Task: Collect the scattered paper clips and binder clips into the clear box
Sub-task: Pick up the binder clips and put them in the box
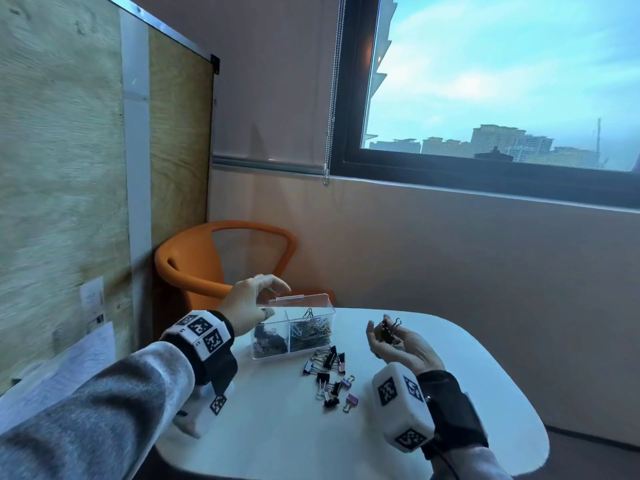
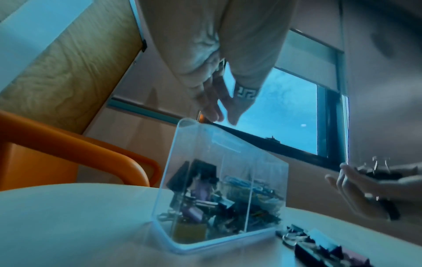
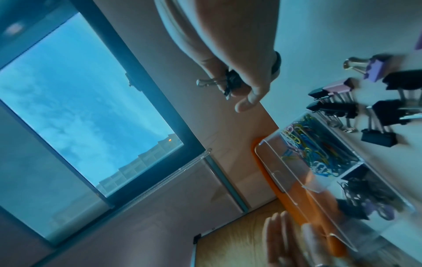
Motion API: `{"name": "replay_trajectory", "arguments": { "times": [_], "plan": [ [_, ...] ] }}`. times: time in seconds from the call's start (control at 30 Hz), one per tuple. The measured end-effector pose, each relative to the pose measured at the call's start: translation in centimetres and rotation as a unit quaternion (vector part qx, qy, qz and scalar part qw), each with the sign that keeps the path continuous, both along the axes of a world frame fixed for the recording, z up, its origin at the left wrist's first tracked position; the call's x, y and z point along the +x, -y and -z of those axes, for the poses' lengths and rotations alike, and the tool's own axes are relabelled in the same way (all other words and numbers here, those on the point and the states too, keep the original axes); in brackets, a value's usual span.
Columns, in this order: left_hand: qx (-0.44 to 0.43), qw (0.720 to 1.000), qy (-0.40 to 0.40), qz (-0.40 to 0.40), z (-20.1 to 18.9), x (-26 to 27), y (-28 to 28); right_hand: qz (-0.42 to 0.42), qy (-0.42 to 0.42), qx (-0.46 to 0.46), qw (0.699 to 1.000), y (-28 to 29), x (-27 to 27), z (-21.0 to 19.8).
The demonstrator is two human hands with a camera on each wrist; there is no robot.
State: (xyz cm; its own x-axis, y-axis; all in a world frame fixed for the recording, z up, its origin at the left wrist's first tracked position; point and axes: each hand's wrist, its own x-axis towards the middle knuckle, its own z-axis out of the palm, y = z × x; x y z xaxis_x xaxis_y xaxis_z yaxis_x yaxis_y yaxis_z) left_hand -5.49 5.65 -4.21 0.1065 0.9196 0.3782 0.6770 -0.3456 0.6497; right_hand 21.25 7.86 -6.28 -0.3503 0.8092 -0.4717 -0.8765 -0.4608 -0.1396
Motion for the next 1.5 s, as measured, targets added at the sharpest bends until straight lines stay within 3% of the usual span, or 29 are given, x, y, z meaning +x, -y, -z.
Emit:
{"name": "replay_trajectory", "arguments": {
  "times": [0.1, 0.23, 0.3, 0.63, 0.77, 0.9, 1.07, 1.23, 1.3, 1.37, 1.4, 1.43, 1.5],
  "plan": [
    [0.02, 0.999, 0.015, -0.03, -0.7, -0.3, 0.3, 0.0, -0.005, -0.011, 1.0, -0.3, -1.0, 0.4],
    [-0.141, 0.984, -0.099, -0.043, 0.1, -0.7, -0.2, -0.012, -0.001, 0.007, 1.0, -0.1, -3.3, -0.1],
    [-0.17, 0.979, -0.102, -0.052, 0.9, -0.7, -0.6, -0.017, 0.009, 0.02, 1.0, 0.3, -4.9, -1.1],
    [-0.172, 0.984, -0.016, -0.046, 1.9, -1.9, -1.4, -0.109, 0.11, 0.079, 0.985, 0.6, -13.1, -4.6],
    [-0.155, 0.985, -0.055, -0.052, 2.2, -2.1, -1.4, -0.137, 0.161, 0.084, 0.974, 1.1, -14.7, -4.6],
    [-0.148, 0.984, -0.072, -0.062, 2.2, -2.1, -1.4, -0.174, 0.149, 0.088, 0.969, 1.8, -15.1, -5.4],
    [-0.155, 0.985, -0.052, -0.059, 2.5, -2.2, -1.6, -0.203, 0.214, 0.126, 0.947, 2.0, -15.7, -5.5],
    [-0.163, 0.984, -0.049, -0.058, 2.2, -2.2, -0.8, -0.225, 0.322, 0.25, 0.885, 2.4, -12.4, -6.4],
    [-0.157, 0.981, -0.097, -0.067, 1.8, -1.7, 0.1, -0.225, 0.391, 0.299, 0.841, 2.2, -9.6, -6.9],
    [-0.062, 0.987, -0.114, -0.099, 1.3, -0.7, 1.1, -0.246, 0.495, 0.349, 0.757, 2.2, -6.6, -7.2],
    [0.02, 0.989, -0.108, -0.103, 1.0, 0.1, 1.7, -0.272, 0.563, 0.369, 0.687, 2.1, -5.4, -7.1],
    [0.093, 0.986, -0.107, -0.091, 0.5, 1.0, 2.2, -0.3, 0.64, 0.385, 0.593, 2.0, -4.5, -6.8],
    [0.115, 0.984, -0.132, -0.034, -0.2, 3.0, 3.3, -0.338, 0.768, 0.401, 0.368, 1.5, -3.3, -5.3]
  ]
}}
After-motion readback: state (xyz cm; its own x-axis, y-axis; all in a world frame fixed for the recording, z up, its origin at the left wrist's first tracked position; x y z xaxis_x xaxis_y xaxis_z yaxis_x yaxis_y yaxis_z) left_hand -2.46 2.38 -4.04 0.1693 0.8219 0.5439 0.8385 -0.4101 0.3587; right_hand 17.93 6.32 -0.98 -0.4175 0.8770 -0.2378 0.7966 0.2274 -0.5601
